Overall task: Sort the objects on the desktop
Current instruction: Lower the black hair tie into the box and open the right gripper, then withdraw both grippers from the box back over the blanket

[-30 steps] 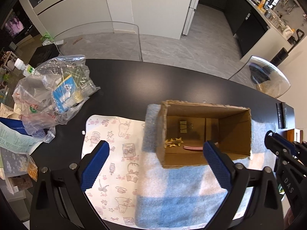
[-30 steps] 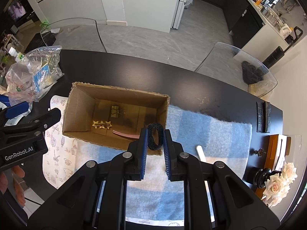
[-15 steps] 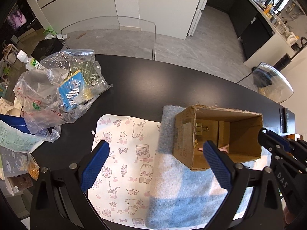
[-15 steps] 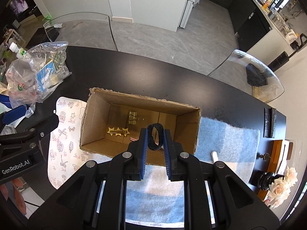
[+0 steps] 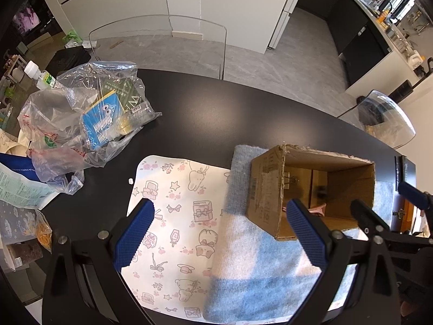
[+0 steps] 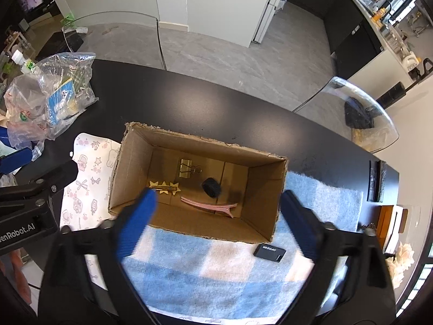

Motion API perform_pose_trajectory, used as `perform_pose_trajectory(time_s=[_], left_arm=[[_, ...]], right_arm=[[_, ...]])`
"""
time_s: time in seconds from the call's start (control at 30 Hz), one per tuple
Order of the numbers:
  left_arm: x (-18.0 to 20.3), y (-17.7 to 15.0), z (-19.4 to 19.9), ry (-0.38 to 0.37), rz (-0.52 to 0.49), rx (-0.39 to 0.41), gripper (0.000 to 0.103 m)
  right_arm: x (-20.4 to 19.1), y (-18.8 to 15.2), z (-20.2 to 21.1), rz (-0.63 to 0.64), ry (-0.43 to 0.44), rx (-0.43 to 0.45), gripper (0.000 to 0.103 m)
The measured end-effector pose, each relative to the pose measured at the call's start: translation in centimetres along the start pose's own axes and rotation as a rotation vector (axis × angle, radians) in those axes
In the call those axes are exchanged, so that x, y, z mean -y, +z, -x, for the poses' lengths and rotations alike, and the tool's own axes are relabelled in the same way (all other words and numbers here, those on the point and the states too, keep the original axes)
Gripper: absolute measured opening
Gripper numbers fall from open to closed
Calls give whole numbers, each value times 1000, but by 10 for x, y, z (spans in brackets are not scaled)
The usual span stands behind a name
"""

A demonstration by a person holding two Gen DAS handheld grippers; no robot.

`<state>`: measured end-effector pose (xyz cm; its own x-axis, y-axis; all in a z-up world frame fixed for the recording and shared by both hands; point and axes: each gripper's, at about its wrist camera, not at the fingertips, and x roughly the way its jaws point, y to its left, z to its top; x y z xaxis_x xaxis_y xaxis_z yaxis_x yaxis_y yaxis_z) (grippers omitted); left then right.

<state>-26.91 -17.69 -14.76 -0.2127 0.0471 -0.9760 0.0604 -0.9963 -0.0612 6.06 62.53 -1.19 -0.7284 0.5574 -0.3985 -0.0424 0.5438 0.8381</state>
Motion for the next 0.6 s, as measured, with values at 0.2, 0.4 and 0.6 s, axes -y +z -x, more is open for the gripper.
perform_pose_trajectory(time_s=[0.2, 0.4, 0.6], left_arm=[[8, -7, 11, 9, -3, 12, 98], [23, -19, 39, 15, -13, 48, 98], [48, -43, 77, 5, -38, 92, 98]], right_arm=[[12, -9, 7, -12, 22, -9, 103], [31, -26, 33, -25, 21, 22, 103], [64, -61, 75, -59, -1, 61, 103]])
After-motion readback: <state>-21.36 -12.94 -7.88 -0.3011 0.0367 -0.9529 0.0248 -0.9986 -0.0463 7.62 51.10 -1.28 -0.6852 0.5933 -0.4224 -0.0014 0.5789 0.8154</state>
